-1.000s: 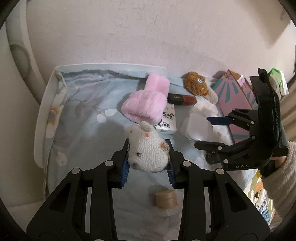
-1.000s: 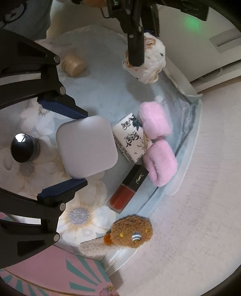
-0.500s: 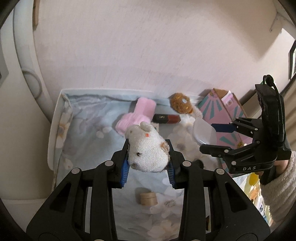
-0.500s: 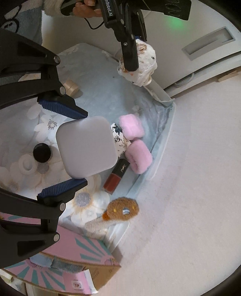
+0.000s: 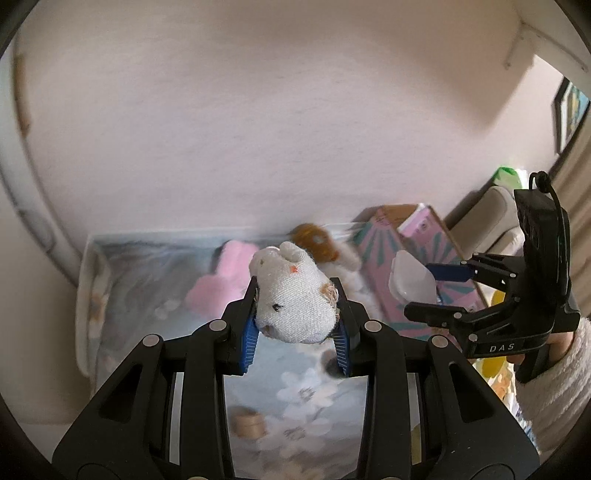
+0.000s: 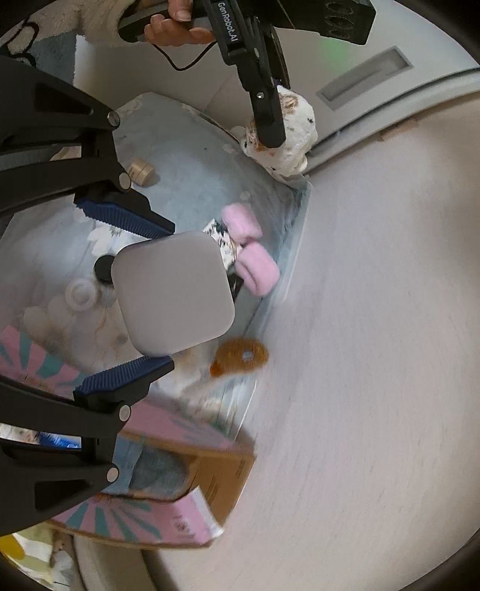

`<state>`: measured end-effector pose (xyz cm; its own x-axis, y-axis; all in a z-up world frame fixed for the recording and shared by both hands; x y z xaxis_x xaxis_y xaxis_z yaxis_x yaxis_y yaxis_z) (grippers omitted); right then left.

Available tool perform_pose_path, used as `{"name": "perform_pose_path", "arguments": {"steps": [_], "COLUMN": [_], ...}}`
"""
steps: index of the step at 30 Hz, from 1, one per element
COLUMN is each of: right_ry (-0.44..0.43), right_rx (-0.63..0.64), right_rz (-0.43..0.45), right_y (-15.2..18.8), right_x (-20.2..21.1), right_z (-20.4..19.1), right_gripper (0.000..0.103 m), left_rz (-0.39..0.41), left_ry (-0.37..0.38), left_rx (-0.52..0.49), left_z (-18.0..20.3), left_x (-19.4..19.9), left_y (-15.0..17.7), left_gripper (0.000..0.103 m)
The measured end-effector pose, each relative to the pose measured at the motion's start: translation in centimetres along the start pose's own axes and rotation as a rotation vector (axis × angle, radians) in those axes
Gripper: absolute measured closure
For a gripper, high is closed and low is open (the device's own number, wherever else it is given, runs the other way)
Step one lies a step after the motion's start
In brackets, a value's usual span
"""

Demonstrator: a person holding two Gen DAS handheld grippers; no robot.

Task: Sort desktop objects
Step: 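Carry the white plush and white compact with both tools over the cardboard box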

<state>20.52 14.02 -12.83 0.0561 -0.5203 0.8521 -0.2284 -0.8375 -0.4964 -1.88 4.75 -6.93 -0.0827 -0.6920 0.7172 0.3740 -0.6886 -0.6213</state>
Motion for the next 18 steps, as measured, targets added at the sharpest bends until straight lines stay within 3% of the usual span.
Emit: {"name": "perform_pose_path", "arguments": {"steps": [8,18], "right_ry": [0.056,0.108], "right_rx": [-0.091,-0.194], "right_rz": [0.006,-0.014], "right_y": [2.9,7.4], "right_x": [2.9,4.9], "right_z": [5.1,11.2], "right_gripper": [0.042,0.042], "left_rz": [-0.014,-0.089], "left_ry": [0.106,0.229], "left_rx": [-0.082,-0.191], "left_z": [6.6,16.3], "left_x": [-3.6,-10.0], "left_y": [-2.3,-3.7], "left_gripper": [0.072,0.072]}}
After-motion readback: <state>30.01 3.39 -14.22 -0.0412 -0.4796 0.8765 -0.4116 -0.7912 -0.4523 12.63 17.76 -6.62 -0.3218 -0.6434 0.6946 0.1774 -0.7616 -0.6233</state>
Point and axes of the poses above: each gripper's, at about its wrist camera, not at the fingertips, and x roughly against the way its jaws point, z to its right, y to its underside, the point moved 1 cm from there along -x, roughly the way its jaws point, and after that the axes turned 1 degree about y, right-handed, at the moved point
